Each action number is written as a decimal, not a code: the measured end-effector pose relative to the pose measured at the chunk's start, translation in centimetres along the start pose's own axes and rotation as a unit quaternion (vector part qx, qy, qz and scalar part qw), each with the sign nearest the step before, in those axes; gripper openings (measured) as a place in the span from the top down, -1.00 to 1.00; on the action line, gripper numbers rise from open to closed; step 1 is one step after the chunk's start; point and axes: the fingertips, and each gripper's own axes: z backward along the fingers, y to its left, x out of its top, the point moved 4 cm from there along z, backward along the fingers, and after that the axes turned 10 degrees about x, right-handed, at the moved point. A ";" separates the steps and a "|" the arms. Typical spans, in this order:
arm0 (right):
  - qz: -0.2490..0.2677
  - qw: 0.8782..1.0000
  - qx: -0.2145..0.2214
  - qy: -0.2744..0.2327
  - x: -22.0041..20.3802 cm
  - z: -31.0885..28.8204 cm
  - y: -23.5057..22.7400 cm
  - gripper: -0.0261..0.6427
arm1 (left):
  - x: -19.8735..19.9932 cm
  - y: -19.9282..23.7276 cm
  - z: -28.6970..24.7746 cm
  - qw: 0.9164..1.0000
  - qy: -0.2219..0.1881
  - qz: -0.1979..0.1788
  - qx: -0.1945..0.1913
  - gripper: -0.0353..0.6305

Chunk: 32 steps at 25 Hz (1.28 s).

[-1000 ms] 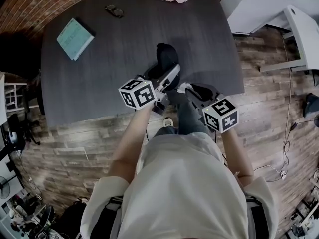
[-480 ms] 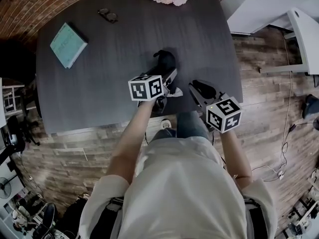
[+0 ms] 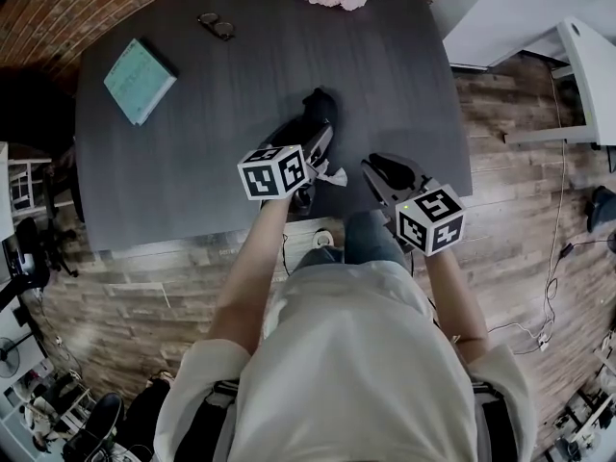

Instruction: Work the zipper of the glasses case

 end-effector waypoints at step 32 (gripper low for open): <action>0.093 0.984 -0.070 -0.137 -4.8 7.4 17.9 0.78 | -7.5 -3.2 26.3 0.984 -0.149 -0.093 -0.003 0.76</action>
